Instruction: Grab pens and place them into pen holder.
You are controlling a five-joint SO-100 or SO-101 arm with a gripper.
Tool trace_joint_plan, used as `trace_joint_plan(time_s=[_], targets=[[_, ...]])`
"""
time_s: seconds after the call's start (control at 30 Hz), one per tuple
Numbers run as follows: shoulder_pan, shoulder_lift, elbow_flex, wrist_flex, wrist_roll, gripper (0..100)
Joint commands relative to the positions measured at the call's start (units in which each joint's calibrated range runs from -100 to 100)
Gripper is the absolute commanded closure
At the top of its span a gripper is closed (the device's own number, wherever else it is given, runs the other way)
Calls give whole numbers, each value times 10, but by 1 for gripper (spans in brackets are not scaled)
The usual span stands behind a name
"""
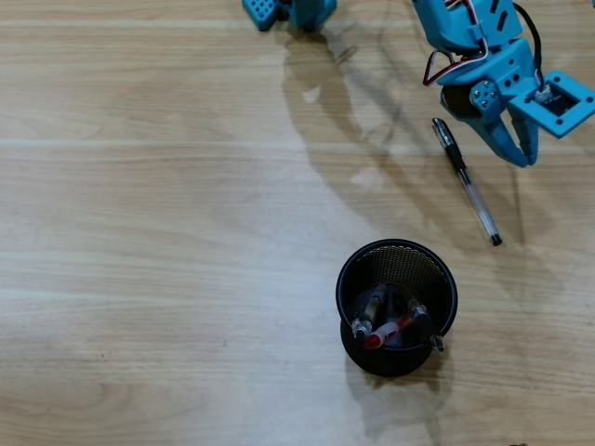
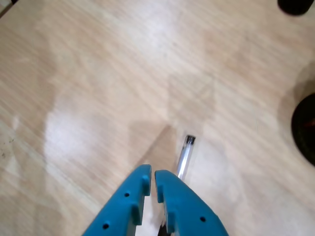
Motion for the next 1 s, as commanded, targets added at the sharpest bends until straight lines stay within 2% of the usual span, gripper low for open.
trace_joint_plan(time_s=[0.0, 0.23, 0.37, 0.53, 0.6, 0.97], targets=[[-5, -39, -12, 53, -13, 98], [18, -22, -19, 122, -13, 98], [19, -11, -19, 128, -16, 96], [15, 1, -19, 128, -16, 79], [13, 7, -19, 128, -16, 76], [1, 51, -19, 126, -16, 76]])
